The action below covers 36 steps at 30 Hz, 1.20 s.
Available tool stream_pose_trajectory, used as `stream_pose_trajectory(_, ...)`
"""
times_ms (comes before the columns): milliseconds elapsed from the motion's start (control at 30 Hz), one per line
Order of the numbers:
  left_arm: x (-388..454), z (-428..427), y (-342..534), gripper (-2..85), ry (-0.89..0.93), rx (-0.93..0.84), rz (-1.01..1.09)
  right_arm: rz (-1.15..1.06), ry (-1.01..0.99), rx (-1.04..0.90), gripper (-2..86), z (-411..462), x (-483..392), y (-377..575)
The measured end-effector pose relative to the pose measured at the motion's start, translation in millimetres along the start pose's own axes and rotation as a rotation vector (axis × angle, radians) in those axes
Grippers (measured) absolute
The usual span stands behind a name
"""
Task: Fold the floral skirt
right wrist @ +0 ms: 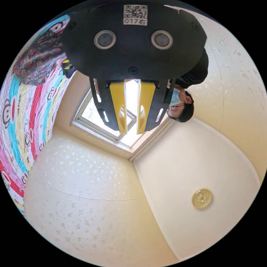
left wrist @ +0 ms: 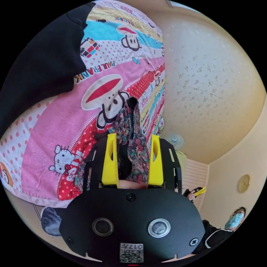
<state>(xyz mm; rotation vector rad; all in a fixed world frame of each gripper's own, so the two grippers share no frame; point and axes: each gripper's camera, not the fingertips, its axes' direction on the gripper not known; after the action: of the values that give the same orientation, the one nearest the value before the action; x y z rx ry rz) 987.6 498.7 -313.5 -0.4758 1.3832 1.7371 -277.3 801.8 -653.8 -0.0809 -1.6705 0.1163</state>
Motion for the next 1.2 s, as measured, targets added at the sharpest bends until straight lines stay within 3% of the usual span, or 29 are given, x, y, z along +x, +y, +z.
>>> stream_pose_trajectory(133, -12.8, -2.2, -23.3, 16.0, 0.019, 0.139, 0.020, 0.029, 0.055, 0.086, 4.6, -12.2, -33.4, 22.6)
stream_pose_trajectory(233, -15.4, 19.6, -42.8, 16.4, 0.031, 0.021, 0.023, 0.002, 0.120, 0.147, 3.8, -17.2, -69.2, 39.5)
stream_pose_trajectory(300, -8.9, 36.3, -49.2, 14.7, -0.054, -0.067, 0.072, -0.026, 0.177, 0.166, 3.4, -17.4, -90.5, 48.8)
stream_pose_trajectory(433, -6.6, 74.2, -46.6, 5.7, -0.171, -0.237, 0.075, -0.078, 0.214, 0.239, 2.5, -13.5, -120.9, 70.5)
stream_pose_trajectory(500, -10.3, 76.7, -40.9, 4.0, -0.108, -0.244, -0.008, -0.103, 0.193, 0.258, 2.2, -8.5, -126.1, 80.4)
stream_pose_trajectory(600, 12.1, 77.4, -26.7, 3.4, 0.159, -0.287, 0.091, -0.153, 0.142, 0.261, 1.7, 2.0, -128.9, 96.9)
stream_pose_trajectory(667, 49.8, 81.8, -12.2, 2.7, 0.311, -0.400, 0.216, -0.186, 0.119, 0.254, 1.8, 8.4, -130.3, 104.7)
stream_pose_trajectory(767, 129.7, 84.1, 17.2, 1.6, 0.362, -0.565, 0.507, -0.237, 0.175, 0.206, 2.9, 27.6, -135.2, 112.1)
stream_pose_trajectory(867, 223.1, 68.4, 60.5, 1.2, 0.559, -0.670, 0.829, -0.288, 0.344, 0.016, 6.4, 68.9, -141.3, 111.3)
stream_pose_trajectory(1033, 348.9, 33.7, 133.0, 1.0, 0.778, -0.735, 1.190, -0.656, 0.603, -0.380, 13.7, 185.2, -169.3, 128.7)
stream_pose_trajectory(1200, 424.2, 19.6, 208.4, 1.0, 0.890, -0.909, 1.460, -1.018, 0.538, -0.773, 15.9, 289.1, -191.2, 146.8)
